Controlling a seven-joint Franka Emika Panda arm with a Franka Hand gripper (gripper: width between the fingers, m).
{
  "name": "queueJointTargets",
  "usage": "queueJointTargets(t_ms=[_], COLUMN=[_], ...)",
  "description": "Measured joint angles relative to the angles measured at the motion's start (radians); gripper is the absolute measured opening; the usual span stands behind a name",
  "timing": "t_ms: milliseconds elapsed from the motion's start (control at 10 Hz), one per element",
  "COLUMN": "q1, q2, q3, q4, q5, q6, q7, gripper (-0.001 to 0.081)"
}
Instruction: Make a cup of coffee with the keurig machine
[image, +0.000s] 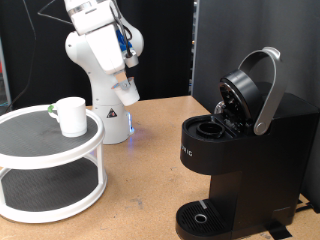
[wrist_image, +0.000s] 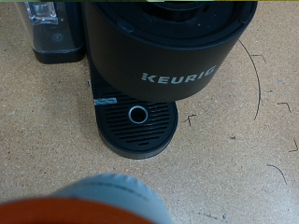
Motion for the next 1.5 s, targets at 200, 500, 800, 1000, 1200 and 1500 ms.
queueJointTargets(t_ms=[200, 500, 800, 1000, 1200, 1500], q1=[0.025, 0.081, 0.122, 0.143, 0.151, 0.153], q2=[-0.001, 0.02, 0.082, 0.141, 0.182, 0.196], q3=[-0.012, 0.018, 0.051, 0.064, 0.072, 0.072], q4=[0.003, 0.043, 0.116, 0.17, 0.2, 0.207], q5=[0.127, 0.243, 0.25, 0.25, 0.25, 0.25], q6=[0.011, 0.033, -0.008, -0.047, -0.06, -0.06], q7=[-0.038, 0.016, 0.049, 0.049, 0.047, 0.043], gripper=[0.0431, 0.0431, 0.0431, 0.0431, 0.0431, 0.0431])
